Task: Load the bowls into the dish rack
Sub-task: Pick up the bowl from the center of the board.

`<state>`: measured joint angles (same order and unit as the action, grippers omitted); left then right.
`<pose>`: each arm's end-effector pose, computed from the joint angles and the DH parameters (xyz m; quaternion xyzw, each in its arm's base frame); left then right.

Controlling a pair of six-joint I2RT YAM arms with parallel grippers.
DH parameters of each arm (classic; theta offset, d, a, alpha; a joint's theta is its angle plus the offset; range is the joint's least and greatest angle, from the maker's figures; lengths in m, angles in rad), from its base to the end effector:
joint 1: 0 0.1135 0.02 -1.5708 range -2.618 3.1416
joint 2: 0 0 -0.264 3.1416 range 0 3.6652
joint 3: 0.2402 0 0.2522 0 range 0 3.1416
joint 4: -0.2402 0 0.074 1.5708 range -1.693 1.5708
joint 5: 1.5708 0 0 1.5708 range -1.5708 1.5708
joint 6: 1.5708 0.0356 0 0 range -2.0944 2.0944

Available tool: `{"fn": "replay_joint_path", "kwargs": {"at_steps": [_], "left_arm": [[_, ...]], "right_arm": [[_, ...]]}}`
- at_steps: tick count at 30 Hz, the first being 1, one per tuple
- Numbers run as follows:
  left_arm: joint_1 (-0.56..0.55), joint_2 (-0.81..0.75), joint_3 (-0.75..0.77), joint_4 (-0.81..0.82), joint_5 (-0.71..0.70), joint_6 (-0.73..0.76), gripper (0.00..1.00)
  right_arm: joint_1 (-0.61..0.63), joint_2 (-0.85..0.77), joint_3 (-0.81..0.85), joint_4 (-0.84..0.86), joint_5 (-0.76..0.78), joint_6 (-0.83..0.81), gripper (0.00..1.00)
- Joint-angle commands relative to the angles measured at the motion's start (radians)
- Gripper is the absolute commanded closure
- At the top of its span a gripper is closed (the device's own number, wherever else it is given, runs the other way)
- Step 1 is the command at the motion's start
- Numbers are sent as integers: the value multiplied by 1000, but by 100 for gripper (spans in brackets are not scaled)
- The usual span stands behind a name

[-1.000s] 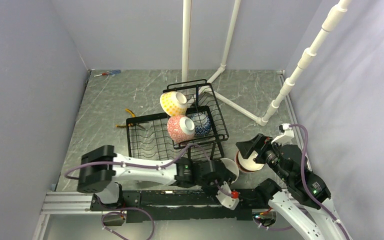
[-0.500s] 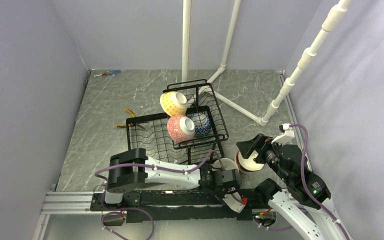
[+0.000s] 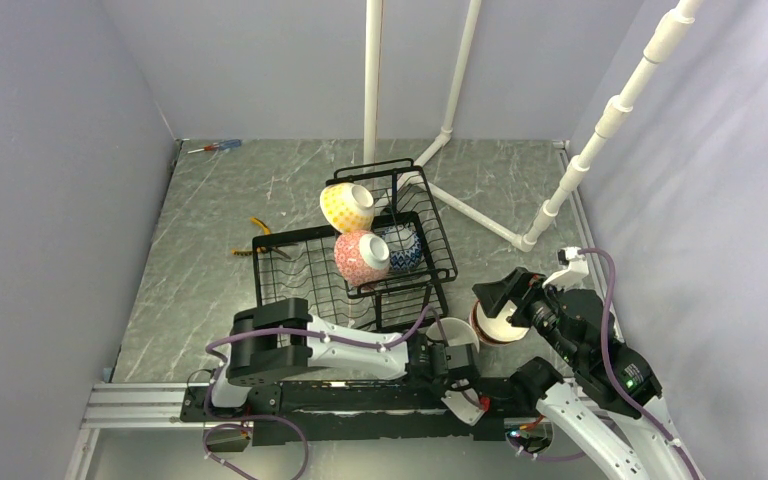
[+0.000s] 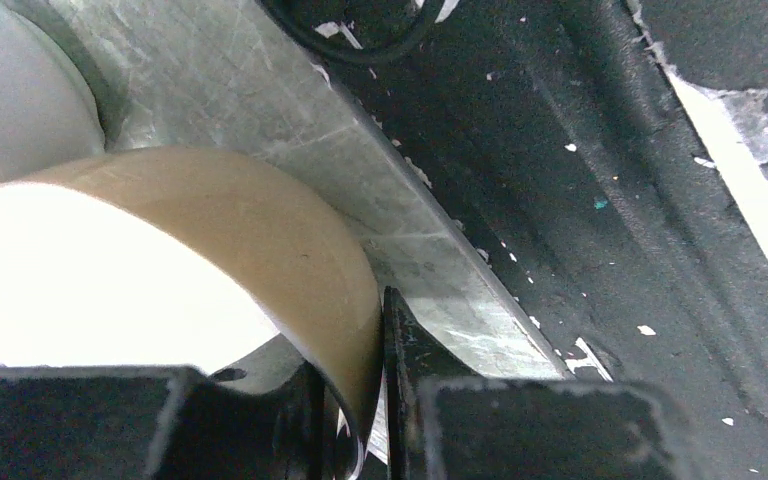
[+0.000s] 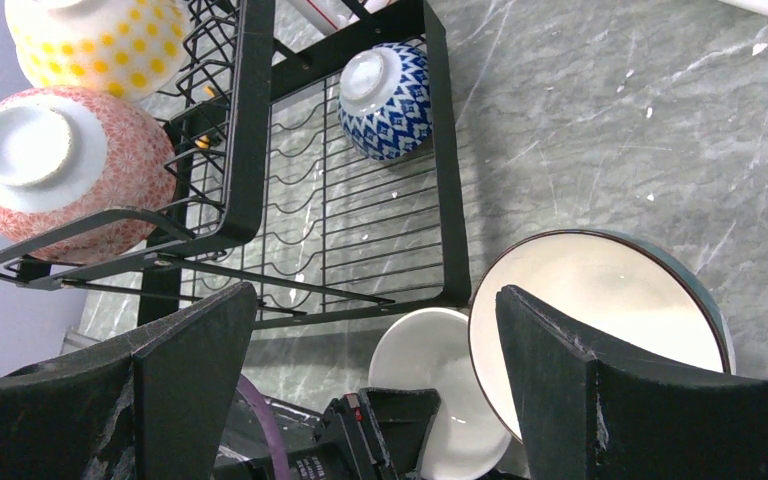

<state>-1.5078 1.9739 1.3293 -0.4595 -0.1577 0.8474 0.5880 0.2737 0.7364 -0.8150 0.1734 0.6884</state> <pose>0.0310 -0.4034 0.1596 0.8889 0.3884 -0.0023 0.2429 0.0538 0.0285 0.3103 0.0905 0.8135 0.2826 0.5002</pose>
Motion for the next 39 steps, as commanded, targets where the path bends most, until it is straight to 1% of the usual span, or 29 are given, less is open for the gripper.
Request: {"fn": "replay_joint_path", "kwargs": {"at_steps": [1,5,17,21,25,28,32,35,39], "left_arm": [[-10,-34,3,35,-24,9,87],[-21,-69,-27,41,-47,15,97],[-47,-268,-148,77,-16,-51,97],[-59,-356,-170,69,48,-102,97],[-66,-493,-229,121,171,-158,97],[-66,-584,-255,147,238,-192,97],[-66,-676,-266,146,277,-228,97],[-66,-733,-270,152,297,-238,97],[-44,-801,-268,155,353,-250,97]], "right_arm": [[5,7,31,34,-5,-25,6],[5,0,34,34,-9,-29,6],[4,8,34,81,-59,-64,6],[3,27,58,77,-77,-75,6],[3,36,77,81,-95,-103,5],[4,38,78,91,-109,-110,2],[3,39,56,135,-163,-118,0],[3,41,28,189,-234,-115,0],[3,55,10,247,-301,-138,0]]}}
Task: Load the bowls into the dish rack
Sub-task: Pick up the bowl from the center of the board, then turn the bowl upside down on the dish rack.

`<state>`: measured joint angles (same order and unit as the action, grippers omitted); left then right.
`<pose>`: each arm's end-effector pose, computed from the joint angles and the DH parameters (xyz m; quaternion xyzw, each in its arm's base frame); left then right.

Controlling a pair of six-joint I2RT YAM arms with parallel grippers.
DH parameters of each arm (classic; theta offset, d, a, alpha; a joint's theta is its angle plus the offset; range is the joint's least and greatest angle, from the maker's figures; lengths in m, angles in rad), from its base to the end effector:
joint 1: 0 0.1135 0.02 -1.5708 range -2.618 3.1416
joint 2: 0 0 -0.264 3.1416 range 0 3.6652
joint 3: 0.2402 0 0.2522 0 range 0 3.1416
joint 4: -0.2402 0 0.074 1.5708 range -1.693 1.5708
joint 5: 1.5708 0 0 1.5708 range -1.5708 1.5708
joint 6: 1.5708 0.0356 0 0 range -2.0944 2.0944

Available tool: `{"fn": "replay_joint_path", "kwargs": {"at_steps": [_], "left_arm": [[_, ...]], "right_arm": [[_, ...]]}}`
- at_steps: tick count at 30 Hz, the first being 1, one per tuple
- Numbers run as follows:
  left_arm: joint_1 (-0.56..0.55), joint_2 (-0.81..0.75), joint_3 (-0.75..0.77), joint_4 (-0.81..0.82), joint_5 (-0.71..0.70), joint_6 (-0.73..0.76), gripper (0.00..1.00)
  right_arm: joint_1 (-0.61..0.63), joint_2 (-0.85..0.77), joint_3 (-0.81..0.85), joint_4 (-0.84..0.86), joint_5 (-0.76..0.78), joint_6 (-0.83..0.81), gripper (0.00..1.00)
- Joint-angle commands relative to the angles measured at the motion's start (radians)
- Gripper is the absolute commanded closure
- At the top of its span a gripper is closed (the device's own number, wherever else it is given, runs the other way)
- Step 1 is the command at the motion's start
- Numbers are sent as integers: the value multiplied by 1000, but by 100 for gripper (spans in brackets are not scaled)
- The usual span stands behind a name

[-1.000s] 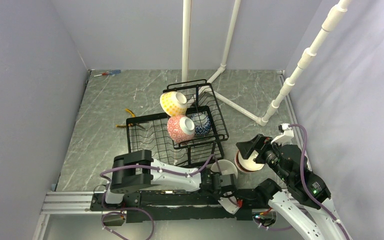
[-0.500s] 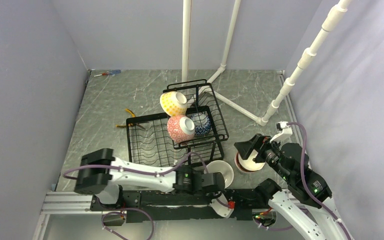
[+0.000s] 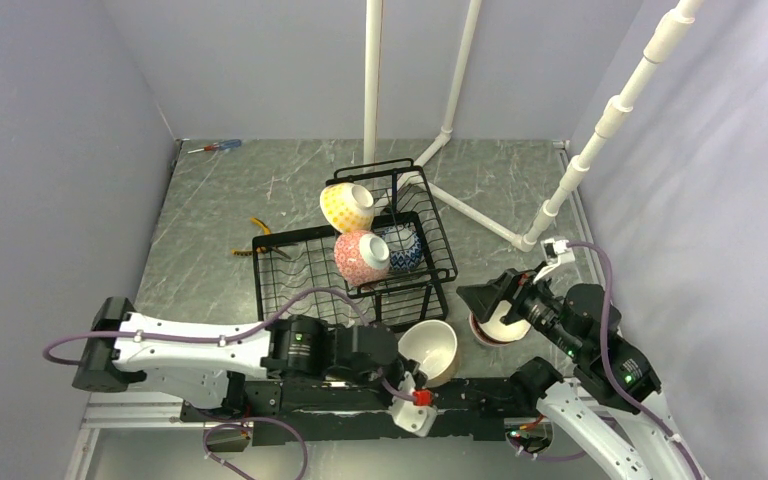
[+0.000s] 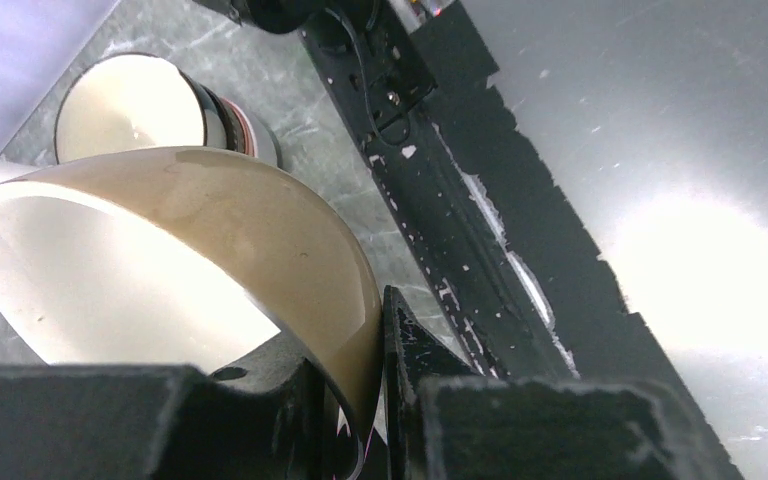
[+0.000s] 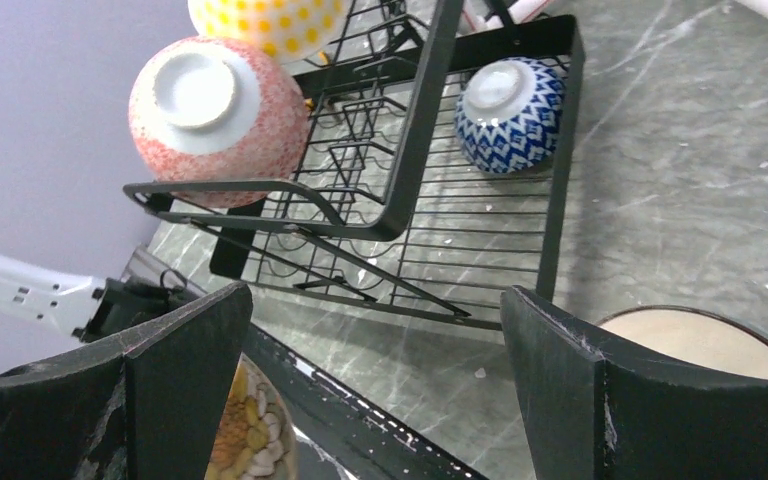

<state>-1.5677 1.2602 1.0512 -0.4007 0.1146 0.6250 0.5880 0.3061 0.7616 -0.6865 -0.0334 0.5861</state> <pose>-0.0032 -0.2811 0.3101 0.7996 0.3809 -0.2548 0.3881 0.0564 0.0390 0.3296 -0.0111 0.7838 0.3548 0.5096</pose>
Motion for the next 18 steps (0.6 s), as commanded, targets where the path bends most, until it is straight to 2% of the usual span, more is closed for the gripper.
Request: {"fn": "replay_joint_path", "kwargs": {"at_steps": [1,10,14,18], "left_arm": [[26,-105,9,100,94,-31,97],[151,-240,19,183,265,-64,97],[254,-227,75,183,340,-97,97],[402,-195,122,219,462,-156,97]], "right_arm": [[3,26,-15,128,-103,-41,0],[3,38,-7,205,-135,-101,0],[3,53,-3,234,-151,-150,0],[3,81,-17,319,-276,-251,0]]}}
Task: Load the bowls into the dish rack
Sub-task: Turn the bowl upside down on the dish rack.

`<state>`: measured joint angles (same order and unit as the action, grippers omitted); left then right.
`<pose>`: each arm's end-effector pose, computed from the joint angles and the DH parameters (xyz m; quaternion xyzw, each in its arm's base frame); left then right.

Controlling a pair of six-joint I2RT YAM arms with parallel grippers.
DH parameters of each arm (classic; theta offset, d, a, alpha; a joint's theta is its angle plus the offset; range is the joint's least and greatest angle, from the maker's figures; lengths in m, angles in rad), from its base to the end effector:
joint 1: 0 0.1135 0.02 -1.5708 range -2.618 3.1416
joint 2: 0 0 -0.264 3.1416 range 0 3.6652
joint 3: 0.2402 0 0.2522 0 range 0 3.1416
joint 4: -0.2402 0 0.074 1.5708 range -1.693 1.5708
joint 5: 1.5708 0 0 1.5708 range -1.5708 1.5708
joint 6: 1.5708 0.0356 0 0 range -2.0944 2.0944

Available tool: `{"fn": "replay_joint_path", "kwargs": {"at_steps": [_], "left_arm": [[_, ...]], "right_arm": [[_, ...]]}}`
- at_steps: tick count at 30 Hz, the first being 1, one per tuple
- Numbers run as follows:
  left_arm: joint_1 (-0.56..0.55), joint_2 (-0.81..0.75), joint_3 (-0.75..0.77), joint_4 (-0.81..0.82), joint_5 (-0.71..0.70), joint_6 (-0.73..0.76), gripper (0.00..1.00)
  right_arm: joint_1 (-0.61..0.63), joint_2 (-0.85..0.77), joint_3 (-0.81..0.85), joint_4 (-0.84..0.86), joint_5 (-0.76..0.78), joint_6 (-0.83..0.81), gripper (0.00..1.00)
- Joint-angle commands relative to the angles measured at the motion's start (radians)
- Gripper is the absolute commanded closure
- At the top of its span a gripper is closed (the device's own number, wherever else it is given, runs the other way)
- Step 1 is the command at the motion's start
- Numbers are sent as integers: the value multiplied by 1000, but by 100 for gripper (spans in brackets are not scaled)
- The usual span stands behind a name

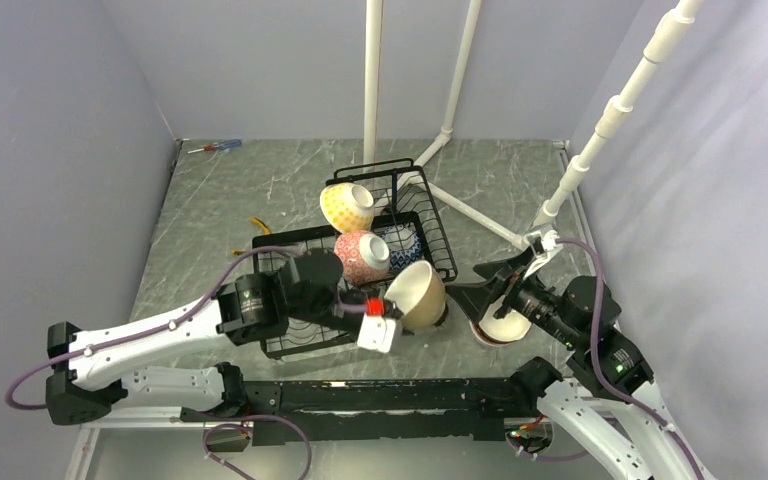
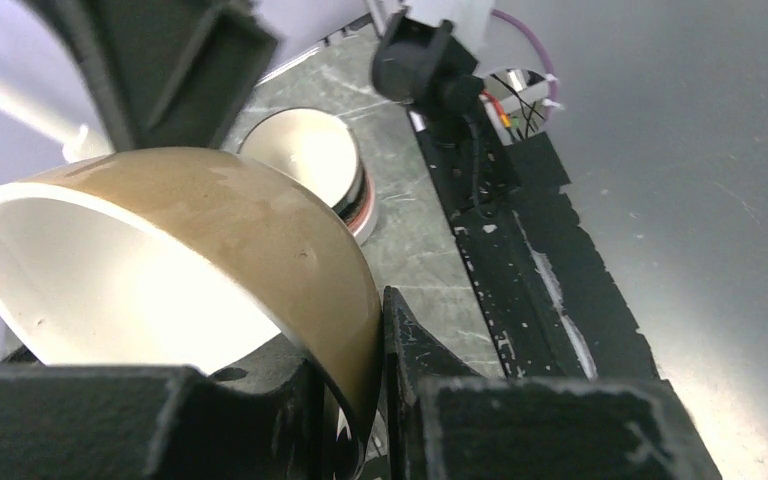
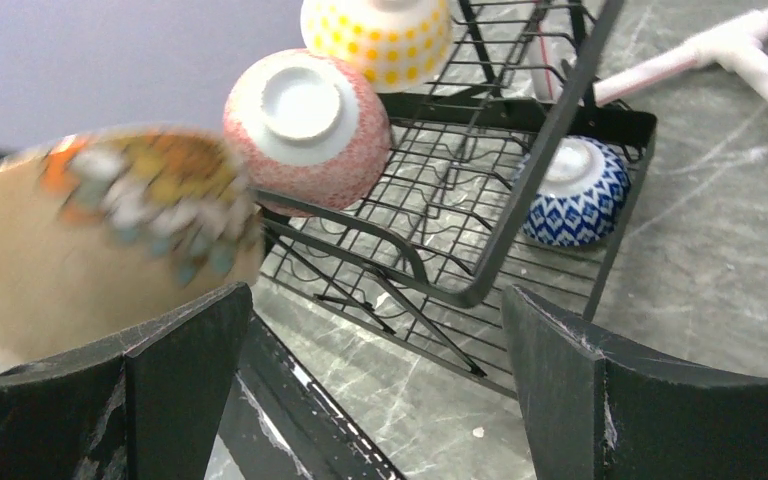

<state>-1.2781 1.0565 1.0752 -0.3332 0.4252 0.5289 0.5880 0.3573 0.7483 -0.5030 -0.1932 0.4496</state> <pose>0.0538 -0.2294 0.3750 0.6980 0.3921 -0.3691 0.4721 0.0665 0.0526 0.3425 -0.1154 0.7359 0.3913 0.5404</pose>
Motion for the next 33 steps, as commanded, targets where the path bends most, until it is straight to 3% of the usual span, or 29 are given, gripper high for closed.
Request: {"fn": "replay_joint_path", "kwargs": {"at_steps": [1,10,14,19,26,33], "left_arm": [[163,17,112,161,182,-74,97],[410,138,301,136,454,-167,97],[518,157,357,141,573,-227,97],[672,183,416,105,774,-281,97],[857,223,439,147,1001,-349,97],[948,253,420,212,1183,-413,97]], "right_arm": [[3,44,0,142,-133,-130,0],[3,108,30,259,-222,-272,0],[3,147,17,344,-329,-401,0],[3,262,88,321,-412,-543,1],[2,398,192,352,-473,-719,1],[-24,577,347,324,-535,-914,1]]}}
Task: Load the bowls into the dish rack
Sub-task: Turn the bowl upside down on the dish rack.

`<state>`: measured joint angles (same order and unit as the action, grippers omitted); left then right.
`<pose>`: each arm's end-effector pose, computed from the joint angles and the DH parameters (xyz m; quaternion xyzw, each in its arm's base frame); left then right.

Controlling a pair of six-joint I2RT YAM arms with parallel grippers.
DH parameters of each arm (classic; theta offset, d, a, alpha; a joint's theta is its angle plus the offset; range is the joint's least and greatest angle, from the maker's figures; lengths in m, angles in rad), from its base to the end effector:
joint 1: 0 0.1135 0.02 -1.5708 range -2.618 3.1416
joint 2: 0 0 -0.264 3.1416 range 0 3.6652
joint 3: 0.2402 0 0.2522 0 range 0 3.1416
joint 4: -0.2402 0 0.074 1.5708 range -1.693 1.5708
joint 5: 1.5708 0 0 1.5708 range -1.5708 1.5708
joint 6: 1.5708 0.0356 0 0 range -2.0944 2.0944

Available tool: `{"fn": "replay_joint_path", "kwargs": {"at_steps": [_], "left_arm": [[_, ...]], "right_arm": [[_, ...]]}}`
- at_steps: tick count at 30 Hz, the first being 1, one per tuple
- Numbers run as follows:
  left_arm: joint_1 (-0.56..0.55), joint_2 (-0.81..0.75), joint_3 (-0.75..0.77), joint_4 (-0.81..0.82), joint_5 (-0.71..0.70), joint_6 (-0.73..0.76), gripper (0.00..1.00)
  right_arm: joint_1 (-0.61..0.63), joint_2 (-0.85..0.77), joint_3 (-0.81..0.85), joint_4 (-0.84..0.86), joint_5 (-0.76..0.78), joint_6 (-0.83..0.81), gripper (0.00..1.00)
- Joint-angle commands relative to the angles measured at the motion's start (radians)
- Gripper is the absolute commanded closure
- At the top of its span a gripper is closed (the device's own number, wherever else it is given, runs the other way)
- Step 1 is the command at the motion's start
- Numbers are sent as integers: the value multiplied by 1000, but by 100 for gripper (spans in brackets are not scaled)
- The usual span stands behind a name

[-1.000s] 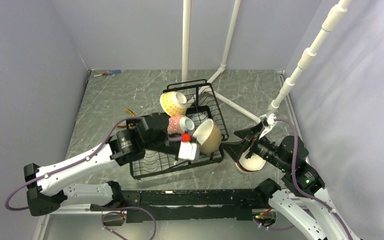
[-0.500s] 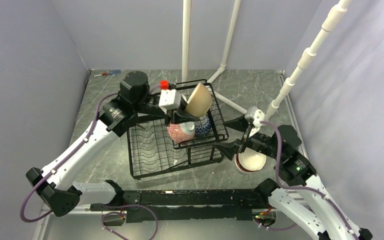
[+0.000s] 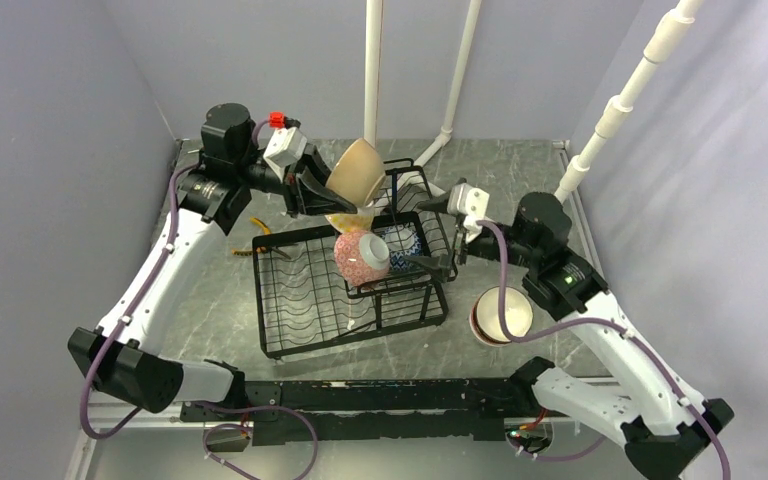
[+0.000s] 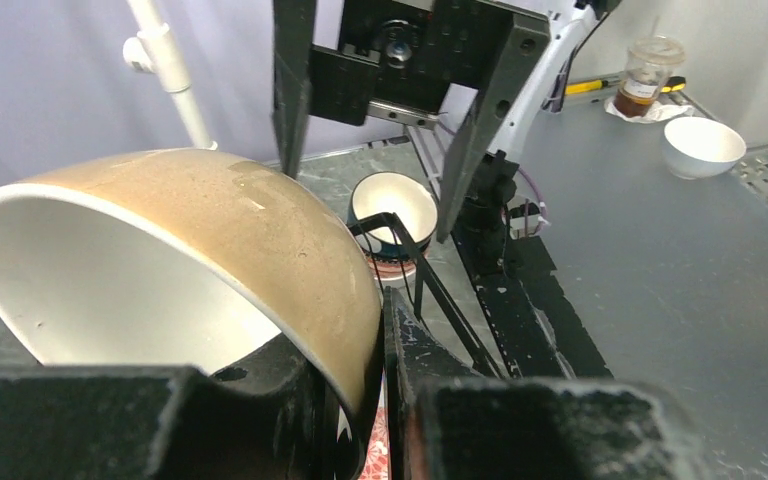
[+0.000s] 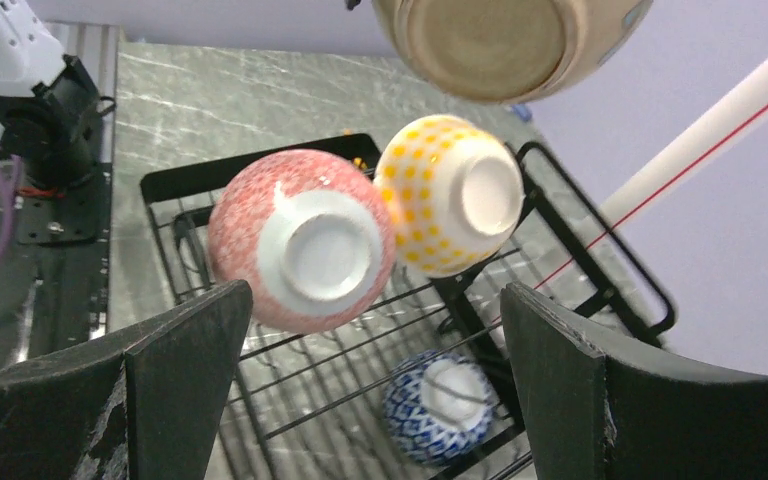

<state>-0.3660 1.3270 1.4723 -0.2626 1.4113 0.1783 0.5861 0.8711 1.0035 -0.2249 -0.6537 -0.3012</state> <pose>0.2387 -0.1291 0.4552 0.5680 0.4321 -0.5299 0.4581 0.1436 0.1213 0.3978 -0.4958 0.5393 0.3255 0.5978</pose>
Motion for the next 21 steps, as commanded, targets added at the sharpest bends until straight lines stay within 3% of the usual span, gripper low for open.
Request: {"fn": "replay_joint_path", "kwargs": {"at_steps": [1,5,7,11,21], "left_arm": [[48,-21,3,192,222,-101,97],[67,-37,-78,448,317,-330,97],[67,-44,-103,490,332,-353,97],[66,-44,-92,302,357,-220,97],[-6,-28,-100,266,352,-214,98]], "right_arm": [[-36,88,112,40,-110,-187,1],[-144,177,185,51,-321,-240,1],[-189,214,212,84,-435,-245,1],[-207,292,290,106,-547,-251,1],[-177,437,504,-68,-654,-420,1]]}}
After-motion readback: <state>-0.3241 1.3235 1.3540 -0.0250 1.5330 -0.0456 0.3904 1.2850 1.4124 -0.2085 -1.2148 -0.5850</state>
